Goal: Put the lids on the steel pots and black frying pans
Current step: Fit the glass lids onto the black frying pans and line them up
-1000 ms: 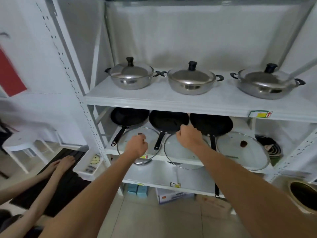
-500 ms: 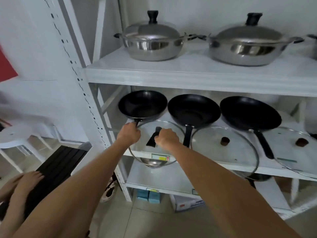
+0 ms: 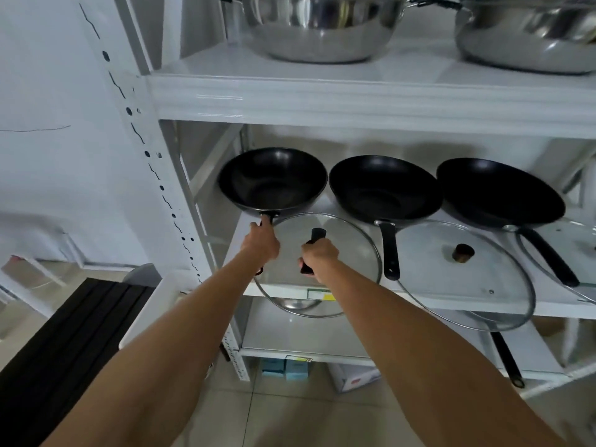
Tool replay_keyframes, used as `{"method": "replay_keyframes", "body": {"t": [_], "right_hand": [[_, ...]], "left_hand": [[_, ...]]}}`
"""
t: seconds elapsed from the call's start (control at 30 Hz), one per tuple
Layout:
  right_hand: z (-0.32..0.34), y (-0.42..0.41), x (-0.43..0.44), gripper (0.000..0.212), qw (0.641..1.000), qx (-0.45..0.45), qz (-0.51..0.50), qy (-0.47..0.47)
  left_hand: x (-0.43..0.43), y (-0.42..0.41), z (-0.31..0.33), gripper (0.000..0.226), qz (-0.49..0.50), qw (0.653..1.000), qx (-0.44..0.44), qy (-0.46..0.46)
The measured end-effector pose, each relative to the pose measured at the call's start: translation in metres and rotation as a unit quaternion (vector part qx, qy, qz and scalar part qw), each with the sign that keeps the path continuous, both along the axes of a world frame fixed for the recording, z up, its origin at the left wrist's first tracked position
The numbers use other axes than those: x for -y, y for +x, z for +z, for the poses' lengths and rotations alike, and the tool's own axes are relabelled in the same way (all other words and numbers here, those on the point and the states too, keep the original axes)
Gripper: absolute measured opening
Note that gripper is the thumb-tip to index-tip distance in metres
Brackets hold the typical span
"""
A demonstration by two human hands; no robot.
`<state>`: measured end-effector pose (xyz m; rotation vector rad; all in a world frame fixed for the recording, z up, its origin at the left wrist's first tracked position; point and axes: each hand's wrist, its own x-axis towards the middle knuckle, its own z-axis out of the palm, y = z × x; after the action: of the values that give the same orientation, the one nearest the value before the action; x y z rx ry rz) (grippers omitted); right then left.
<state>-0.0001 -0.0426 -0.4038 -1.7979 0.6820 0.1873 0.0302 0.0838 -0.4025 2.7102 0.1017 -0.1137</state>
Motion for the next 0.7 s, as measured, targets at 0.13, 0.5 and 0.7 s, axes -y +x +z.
{"method": "replay_keyframes", "body": {"t": [0.13, 0.5, 0.7], "right_hand": [[0.001, -0.013, 0.000, 0.021, 0.999, -0.009, 0.002, -0.039], [0.005, -0.065, -0.002, 0.014, 0.999, 0.014, 0.026, -0.038], [-0.012, -0.108, -0.010, 0.027, 0.997, -0.008, 0.034, -0.064]], "left_hand": [[-0.006, -0.003, 0.004, 0.063, -0.005, 1.000, -0.004, 0.003], [-0.017, -0.029, 0.011, 0.073, -0.029, 0.999, -0.025, -0.024], [-0.023, -0.050, 0.012, 0.074, -0.028, 0.998, -0.035, -0.035]]}}
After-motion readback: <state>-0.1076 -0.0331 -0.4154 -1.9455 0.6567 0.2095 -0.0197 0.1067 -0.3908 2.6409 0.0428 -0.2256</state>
